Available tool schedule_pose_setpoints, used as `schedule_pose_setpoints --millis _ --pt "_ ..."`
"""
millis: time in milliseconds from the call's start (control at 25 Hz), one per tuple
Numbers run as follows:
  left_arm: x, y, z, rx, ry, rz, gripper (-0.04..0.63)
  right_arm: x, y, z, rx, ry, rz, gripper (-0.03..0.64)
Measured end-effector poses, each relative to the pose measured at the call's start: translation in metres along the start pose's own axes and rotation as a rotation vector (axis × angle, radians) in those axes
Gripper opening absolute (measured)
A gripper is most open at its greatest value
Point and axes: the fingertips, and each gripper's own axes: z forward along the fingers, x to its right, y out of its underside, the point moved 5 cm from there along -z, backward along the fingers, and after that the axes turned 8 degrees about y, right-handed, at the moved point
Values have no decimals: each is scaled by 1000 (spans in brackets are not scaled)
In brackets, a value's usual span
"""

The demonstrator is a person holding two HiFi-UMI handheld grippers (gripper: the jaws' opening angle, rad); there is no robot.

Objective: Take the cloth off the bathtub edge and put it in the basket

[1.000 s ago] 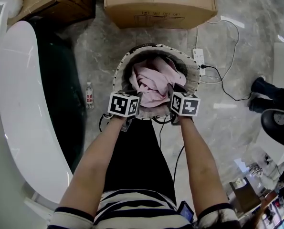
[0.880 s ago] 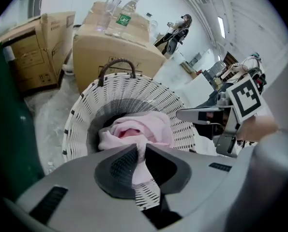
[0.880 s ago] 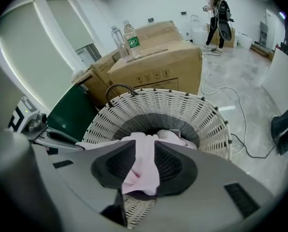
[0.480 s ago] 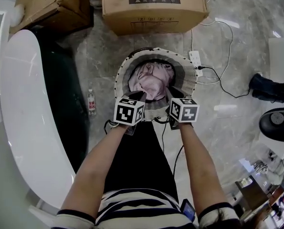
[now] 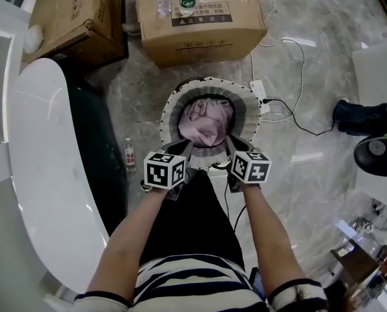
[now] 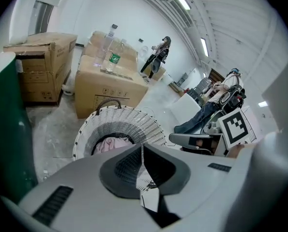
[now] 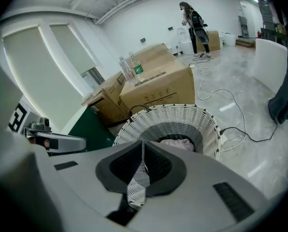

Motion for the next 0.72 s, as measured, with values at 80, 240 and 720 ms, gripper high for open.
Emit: schedule_pose_setpoints --millis 80,240,720 --pt "6 2 -11 16 0 -1 29 -4 2 -11 9 4 -2 35" --pt "17 5 -30 54 2 -7 29 -11 4 -33 34 7 10 31" --pt "31 14 -80 148 5 -33 29 -40 24 -86 100 -27 86 28"
